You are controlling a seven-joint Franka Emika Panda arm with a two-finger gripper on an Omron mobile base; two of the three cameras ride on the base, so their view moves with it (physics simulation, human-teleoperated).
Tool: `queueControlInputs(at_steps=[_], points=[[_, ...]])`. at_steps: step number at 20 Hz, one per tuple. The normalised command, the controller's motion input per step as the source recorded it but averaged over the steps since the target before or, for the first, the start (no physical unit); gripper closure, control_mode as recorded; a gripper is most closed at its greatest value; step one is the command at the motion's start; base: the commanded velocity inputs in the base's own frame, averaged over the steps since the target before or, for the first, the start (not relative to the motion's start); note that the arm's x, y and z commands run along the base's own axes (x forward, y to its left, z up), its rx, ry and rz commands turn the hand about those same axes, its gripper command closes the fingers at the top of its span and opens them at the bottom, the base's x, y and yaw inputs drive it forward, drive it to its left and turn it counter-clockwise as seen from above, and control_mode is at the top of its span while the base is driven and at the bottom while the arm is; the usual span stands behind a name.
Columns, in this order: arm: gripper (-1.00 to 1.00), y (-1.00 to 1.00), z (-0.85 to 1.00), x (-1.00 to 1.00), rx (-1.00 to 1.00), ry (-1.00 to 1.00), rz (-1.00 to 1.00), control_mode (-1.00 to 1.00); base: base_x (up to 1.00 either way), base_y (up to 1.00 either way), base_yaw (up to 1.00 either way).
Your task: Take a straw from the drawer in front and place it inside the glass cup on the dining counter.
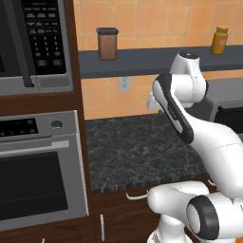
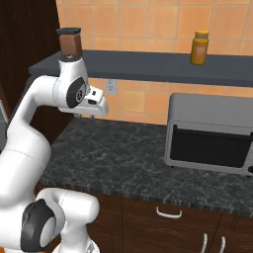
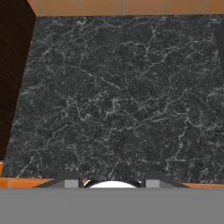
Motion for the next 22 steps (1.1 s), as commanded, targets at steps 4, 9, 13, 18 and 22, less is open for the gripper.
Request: queueControlInputs(at_steps=[4,9,13,18,22], points=[[-1.0,-0.03,-0.06,-0.39,0.0,-0.04,0.0,-1.0,0.0,0.0,0.0],[-1.0,-0.08,-0.5,-0.65,0.0,-0.07,0.0,-1.0,0.0,0.0,0.0],[-1.0,0.0,-0.62,-0.47,0.0,-0.04,0.0,-1.0,0.0,0.0,0.0],[-1.0,0.0,-0.47,-0.25,0.0,0.0,0.0,-1.0,0.0,0.0,0.0],[-1.0,0.0,-0.44,-0.22,0.0,0.0,0.0,-1.0,0.0,0.0,0.0]])
